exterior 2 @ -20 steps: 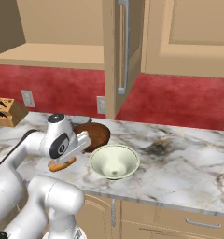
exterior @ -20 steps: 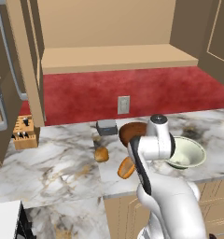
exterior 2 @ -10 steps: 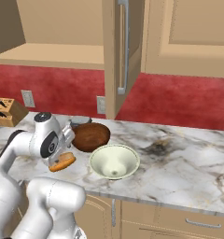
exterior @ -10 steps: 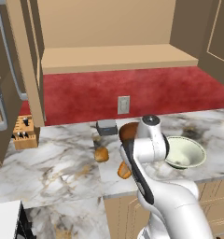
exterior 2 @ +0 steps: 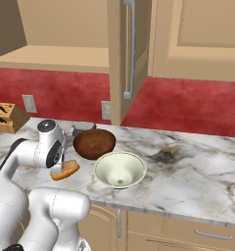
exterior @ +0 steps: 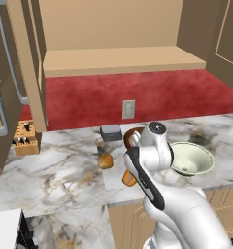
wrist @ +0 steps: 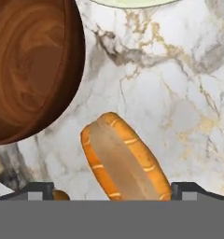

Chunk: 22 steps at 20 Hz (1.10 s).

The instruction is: Pick both bowls and place them on the counter. Then place the hotdog bun in one bowl and place the potato in the other bowl.

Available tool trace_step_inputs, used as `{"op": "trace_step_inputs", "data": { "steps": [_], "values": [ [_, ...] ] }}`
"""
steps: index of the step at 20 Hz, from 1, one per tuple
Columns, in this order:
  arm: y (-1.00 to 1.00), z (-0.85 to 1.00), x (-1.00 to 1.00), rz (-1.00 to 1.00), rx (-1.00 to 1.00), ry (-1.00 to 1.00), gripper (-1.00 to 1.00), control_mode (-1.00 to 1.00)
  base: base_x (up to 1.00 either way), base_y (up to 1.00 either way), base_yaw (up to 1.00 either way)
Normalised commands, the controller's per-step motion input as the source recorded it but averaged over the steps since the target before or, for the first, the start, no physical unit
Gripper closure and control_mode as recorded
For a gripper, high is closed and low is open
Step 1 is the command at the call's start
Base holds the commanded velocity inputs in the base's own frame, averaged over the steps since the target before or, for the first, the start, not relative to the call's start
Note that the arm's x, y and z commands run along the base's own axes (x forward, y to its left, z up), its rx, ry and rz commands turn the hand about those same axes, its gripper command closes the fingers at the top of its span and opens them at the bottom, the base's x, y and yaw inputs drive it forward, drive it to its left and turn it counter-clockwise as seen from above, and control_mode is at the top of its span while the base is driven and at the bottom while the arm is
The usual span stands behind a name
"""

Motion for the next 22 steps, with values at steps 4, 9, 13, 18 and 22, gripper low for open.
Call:
{"op": "trace_step_inputs", "data": {
  "steps": [4, 9, 13, 18, 22],
  "values": [
    [0.07, 0.0, 0.25, 0.38, -0.19, 0.0, -1.0, -1.0, 0.0, 0.0, 0.0],
    [0.0, -0.02, 0.09, 0.46, -0.17, 0.04, -1.0, -1.0, 0.0, 0.0, 0.0],
    [0.0, 0.0, 0.12, 0.49, -0.06, 0.05, -1.0, -1.0, 0.0, 0.0, 0.0],
    [0.04, -0.16, 0.03, 0.49, -0.13, 0.07, -1.0, -1.0, 0.0, 0.0, 0.0],
    [0.19, -0.31, 0.1, 0.34, -0.22, 0.11, -1.0, -1.0, 0.0, 0.0, 0.0]
  ]
}}
